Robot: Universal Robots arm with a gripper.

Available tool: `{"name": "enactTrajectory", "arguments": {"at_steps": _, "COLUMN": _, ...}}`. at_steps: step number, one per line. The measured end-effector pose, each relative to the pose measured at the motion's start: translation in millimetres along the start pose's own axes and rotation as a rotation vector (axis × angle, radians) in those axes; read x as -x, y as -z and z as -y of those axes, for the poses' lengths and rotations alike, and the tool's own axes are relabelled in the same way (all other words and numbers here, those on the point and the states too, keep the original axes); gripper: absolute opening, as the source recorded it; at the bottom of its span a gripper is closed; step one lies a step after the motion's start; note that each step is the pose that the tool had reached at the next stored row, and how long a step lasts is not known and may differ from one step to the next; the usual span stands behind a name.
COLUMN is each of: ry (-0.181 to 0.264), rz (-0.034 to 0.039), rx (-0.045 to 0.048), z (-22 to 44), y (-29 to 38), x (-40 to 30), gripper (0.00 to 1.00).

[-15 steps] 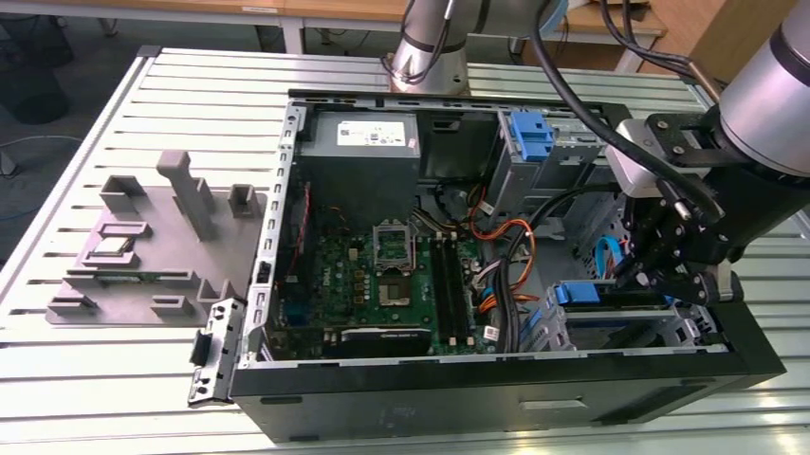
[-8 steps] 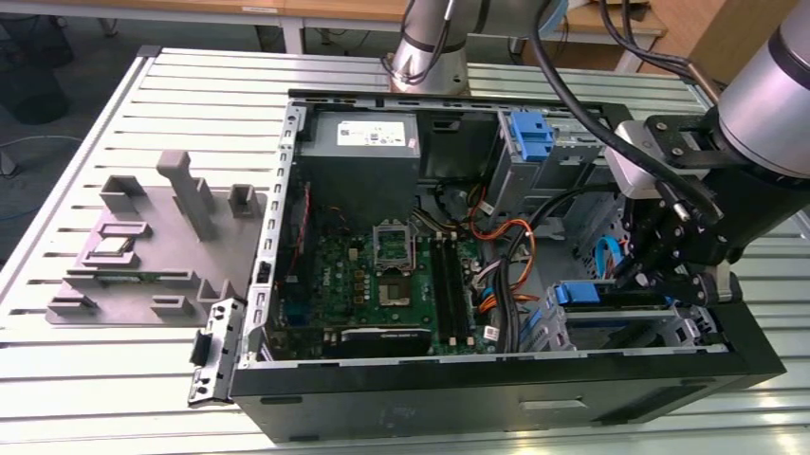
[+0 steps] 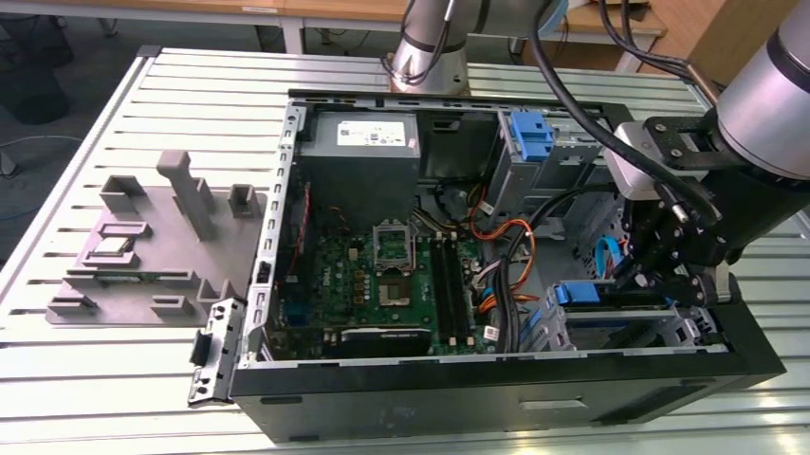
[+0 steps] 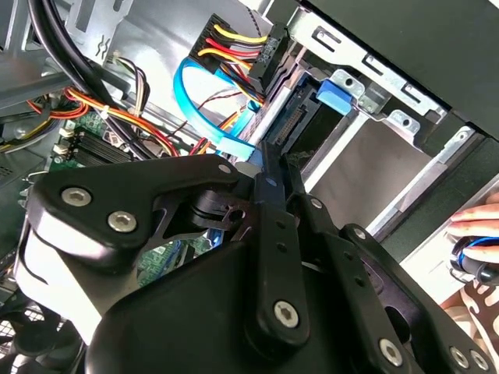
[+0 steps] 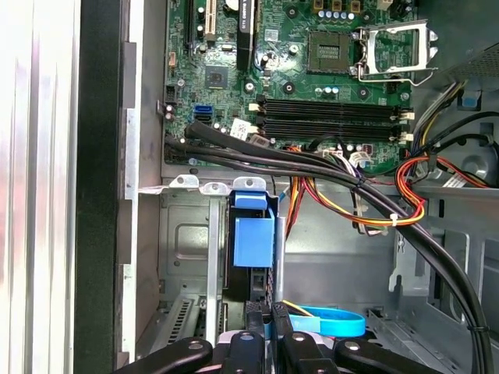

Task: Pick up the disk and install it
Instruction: 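Insert the first disk wire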

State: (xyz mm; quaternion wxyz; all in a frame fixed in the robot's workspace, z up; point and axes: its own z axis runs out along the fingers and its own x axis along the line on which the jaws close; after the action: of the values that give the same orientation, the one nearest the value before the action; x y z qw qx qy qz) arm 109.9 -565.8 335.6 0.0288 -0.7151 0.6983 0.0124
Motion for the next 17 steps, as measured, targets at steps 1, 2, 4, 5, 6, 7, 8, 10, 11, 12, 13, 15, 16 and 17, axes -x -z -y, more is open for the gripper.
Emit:
{"name": "enactTrajectory", "arguments": {"at_steps": 1, "ry": 0.000, "rz": 0.0001, "rx": 0.0000, "z": 0.0, "y": -0.1, "x": 0.0, "gripper": 0.16}}
{"name": "enactTrajectory", "arguments": {"at_steps": 2, "ry": 0.000, "rz": 0.0002, "rx": 0.0000, "z": 0.0, "y": -0.3, "x": 0.0, "gripper": 0.16}}
{"name": "enactTrajectory", "arguments": {"at_steps": 4, "ry": 0.000, "rz": 0.0005, "rx": 0.0000, "z": -0.1, "y": -1.4, "x": -0.1, "gripper": 0.16}}
{"name": "enactTrajectory", "arguments": {"at_steps": 5, "ry": 0.000, "rz": 0.0002, "rx": 0.0000, "z": 0.0, "y": -1.7, "x": -0.1, "gripper": 0.16}}
{"name": "enactTrajectory", "arguments": {"at_steps": 6, "ry": 0.000, "rz": 0.0002, "rx": 0.0000, "z": -0.1, "y": -2.1, "x": -0.1, "gripper": 0.16}}
{"name": "enactTrajectory", "arguments": {"at_steps": 7, "ry": 0.000, "rz": 0.0001, "rx": 0.0000, "z": 0.0, "y": -2.3, "x": -0.1, "gripper": 0.16}}
{"name": "enactTrajectory", "arguments": {"at_steps": 8, "ry": 0.000, "rz": 0.0000, "rx": 0.0000, "z": -0.1, "y": -2.3, "x": -0.1, "gripper": 0.16}}
{"name": "enactTrajectory", "arguments": {"at_steps": 10, "ry": 0.000, "rz": 0.0002, "rx": 0.0000, "z": -0.1, "y": -2.8, "x": -0.1, "gripper": 0.16}}
{"name": "enactTrajectory", "arguments": {"at_steps": 11, "ry": 0.000, "rz": 0.0005, "rx": 0.0000, "z": -0.1, "y": -3.3, "x": -0.2, "gripper": 0.16}}
{"name": "enactTrajectory", "arguments": {"at_steps": 12, "ry": 0.000, "rz": 0.0005, "rx": 0.0000, "z": -0.1, "y": -4.0, "x": -0.2, "gripper": 0.16}}
{"name": "enactTrajectory", "arguments": {"at_steps": 13, "ry": 0.000, "rz": 0.0002, "rx": 0.0000, "z": -0.1, "y": -4.4, "x": -0.2, "gripper": 0.16}}
{"name": "enactTrajectory", "arguments": {"at_steps": 15, "ry": 0.000, "rz": 0.0000, "rx": 0.0001, "z": -0.1, "y": -4.5, "x": -0.3, "gripper": 0.16}}
{"name": "enactTrajectory", "arguments": {"at_steps": 16, "ry": 0.000, "rz": -0.0001, "rx": 0.0000, "z": -0.1, "y": -4.5, "x": -0.3, "gripper": 0.16}}
{"name": "enactTrajectory", "arguments": {"at_steps": 17, "ry": 0.000, "rz": 0.0001, "rx": 0.0000, "z": -0.1, "y": -4.5, "x": -0.3, "gripper": 0.16}}
